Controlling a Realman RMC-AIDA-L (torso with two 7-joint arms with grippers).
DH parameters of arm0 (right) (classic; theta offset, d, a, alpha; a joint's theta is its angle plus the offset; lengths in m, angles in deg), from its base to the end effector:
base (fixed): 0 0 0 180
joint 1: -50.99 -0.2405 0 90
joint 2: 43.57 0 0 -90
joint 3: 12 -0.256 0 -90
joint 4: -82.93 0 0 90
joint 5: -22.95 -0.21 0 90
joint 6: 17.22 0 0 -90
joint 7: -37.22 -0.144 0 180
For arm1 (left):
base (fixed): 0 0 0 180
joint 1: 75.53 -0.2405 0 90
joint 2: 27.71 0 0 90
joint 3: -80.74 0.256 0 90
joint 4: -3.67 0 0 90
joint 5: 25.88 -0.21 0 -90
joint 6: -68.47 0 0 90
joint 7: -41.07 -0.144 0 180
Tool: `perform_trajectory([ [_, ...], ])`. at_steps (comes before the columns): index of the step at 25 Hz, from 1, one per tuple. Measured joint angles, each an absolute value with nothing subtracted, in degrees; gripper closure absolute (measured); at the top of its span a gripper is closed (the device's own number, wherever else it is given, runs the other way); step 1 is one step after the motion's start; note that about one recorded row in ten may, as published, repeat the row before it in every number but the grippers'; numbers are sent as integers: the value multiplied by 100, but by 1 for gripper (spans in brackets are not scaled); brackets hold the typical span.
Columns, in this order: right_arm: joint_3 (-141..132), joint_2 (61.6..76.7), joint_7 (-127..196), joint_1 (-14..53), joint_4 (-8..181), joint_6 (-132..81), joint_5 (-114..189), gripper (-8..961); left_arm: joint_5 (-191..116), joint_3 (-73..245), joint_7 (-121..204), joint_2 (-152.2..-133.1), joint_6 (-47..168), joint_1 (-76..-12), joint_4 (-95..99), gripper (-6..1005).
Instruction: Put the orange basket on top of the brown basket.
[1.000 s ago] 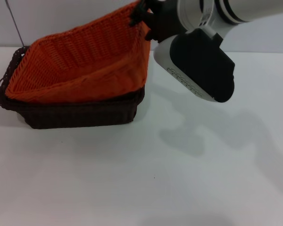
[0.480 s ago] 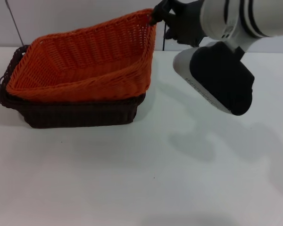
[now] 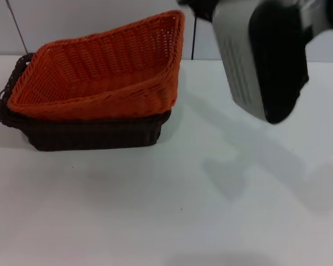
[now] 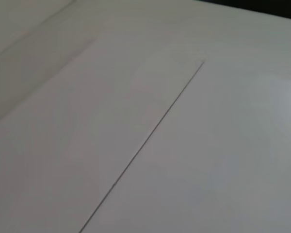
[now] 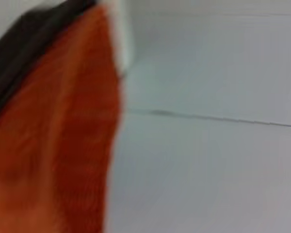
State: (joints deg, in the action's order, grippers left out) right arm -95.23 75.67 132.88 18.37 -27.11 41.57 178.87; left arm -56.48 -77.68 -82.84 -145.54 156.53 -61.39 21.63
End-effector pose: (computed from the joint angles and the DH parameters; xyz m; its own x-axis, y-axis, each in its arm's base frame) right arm -0.0018 0.3525 0.0365 0.4294 0.6435 0.6337 0.8902 -0.1833 -0.4170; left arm -0.3942 0.2394 0.1710 0.2122 -0.6362 0.7418 0.9691 0.0393 -0.2435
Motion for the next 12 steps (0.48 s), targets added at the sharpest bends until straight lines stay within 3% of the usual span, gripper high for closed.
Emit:
perform_trajectory([
  [5, -9403, 7577, 11737, 2410, -3221, 2817, 16958, 541, -5644, -7798, -8239, -14537, 15315, -6099, 2236, 547],
  [9, -8599, 7578, 10513, 3397, -3012, 66, 16779, 541, -5655, -7777, -7975, -14507, 15064, -6151, 2595, 547],
  [12, -8314, 7587, 10108, 3737, -2869, -986, 16790, 541, -5677, -7742, -7908, -14496, 14976, -6179, 2725, 547],
])
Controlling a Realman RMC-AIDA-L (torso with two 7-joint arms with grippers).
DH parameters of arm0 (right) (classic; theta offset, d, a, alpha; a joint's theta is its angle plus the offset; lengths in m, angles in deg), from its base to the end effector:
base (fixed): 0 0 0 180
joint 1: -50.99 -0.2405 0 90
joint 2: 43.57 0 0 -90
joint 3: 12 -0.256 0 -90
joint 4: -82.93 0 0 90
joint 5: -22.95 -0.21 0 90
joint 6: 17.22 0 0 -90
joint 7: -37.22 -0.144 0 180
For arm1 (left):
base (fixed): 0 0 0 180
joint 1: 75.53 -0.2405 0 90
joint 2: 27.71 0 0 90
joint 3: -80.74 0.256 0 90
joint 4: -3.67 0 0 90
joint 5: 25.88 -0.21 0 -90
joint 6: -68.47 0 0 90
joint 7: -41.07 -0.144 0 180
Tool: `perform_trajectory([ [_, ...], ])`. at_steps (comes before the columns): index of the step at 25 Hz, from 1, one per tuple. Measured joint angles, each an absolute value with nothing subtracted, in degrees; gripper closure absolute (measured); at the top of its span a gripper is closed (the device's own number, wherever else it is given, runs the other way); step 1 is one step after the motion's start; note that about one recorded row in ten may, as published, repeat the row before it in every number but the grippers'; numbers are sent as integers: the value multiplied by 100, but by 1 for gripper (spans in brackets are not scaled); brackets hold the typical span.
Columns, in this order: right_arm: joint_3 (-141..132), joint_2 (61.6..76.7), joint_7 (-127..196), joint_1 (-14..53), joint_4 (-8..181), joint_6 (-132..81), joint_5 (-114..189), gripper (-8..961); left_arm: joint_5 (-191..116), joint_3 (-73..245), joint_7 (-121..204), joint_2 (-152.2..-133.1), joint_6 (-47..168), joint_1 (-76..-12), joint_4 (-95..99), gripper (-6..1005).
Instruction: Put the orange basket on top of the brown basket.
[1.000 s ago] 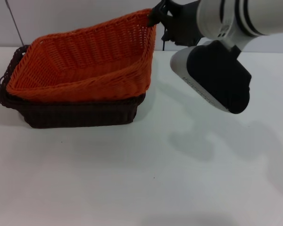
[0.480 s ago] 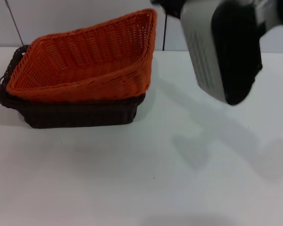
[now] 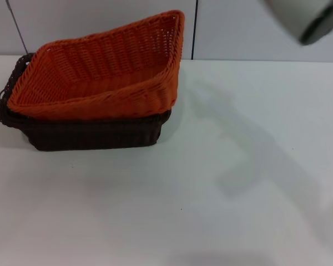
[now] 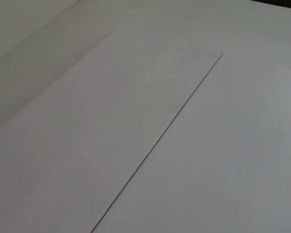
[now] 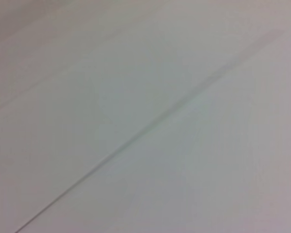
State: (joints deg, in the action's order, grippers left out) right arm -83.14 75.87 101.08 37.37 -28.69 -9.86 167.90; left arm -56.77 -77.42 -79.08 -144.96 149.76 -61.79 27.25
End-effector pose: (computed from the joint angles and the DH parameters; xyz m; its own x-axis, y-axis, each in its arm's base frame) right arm -0.0113 0.3185 0.0690 0.7851 0.6134 -0.0862 0.0567 -0.2097 -0.9761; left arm -0.4006 0.2462 0.1931 0.2105 -0.6206 0.7553 0.9727 0.0562 -0.2249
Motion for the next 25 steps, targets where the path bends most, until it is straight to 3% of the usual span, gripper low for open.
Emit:
perform_trajectory([
  [4, -8098, 7595, 9253, 4204, -2048, -3091, 16608, 541, -5690, -7726, -7885, -14443, 14790, -6173, 2809, 547],
  [11, -7457, 7610, 9852, 4275, -553, -5817, 15081, 541, -5762, -7724, -7963, -14363, 14632, -6154, 2782, 547],
  [19, -5686, 7617, 11203, 3081, 1563, -9511, 12092, 541, -5958, -7489, -8238, -14329, 14451, -6118, 2767, 547],
  [25, -5290, 7587, 10498, 2958, 2253, -10015, 11513, 541, -5972, -7493, -8565, -14407, 14451, -6109, 2841, 547],
])
